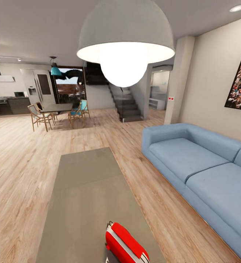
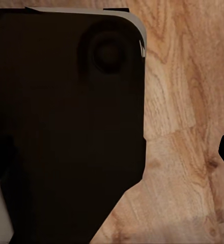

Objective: Turn on the radio receiver that's on the table in the living room.

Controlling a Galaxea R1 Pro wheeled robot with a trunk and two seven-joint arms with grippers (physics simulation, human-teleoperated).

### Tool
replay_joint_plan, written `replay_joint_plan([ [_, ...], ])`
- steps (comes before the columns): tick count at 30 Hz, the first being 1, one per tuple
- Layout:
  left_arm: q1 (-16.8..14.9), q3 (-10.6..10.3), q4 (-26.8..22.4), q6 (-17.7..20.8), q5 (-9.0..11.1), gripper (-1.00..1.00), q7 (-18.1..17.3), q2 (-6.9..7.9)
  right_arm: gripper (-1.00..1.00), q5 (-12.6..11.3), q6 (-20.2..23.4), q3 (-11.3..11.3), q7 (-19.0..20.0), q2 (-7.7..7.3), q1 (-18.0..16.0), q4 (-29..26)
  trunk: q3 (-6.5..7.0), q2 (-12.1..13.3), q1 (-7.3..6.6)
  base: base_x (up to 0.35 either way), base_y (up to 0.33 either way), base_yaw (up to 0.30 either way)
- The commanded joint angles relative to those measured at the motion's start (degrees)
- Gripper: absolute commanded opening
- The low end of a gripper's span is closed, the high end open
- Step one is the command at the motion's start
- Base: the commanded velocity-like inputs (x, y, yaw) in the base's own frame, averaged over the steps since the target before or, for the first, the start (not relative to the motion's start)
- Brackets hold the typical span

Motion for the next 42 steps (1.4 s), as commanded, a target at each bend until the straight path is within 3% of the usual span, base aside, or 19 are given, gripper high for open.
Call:
replay_joint_plan([
  [1,0.0,0.0,0.0,0.0,0.0,1.00,0.0,0.01,1.00,0.0,0.0,0.0,0.0,0.00,0.0,0.0,-0.09,0.0,0.00,0.000,0.000,0.000],
  [42,0.0,0.0,0.0,0.0,0.0,1.00,0.0,0.02,1.00,0.0,0.0,0.1,0.0,-0.08,0.0,0.0,-3.93,0.0,0.00,0.000,0.000,0.000],
])
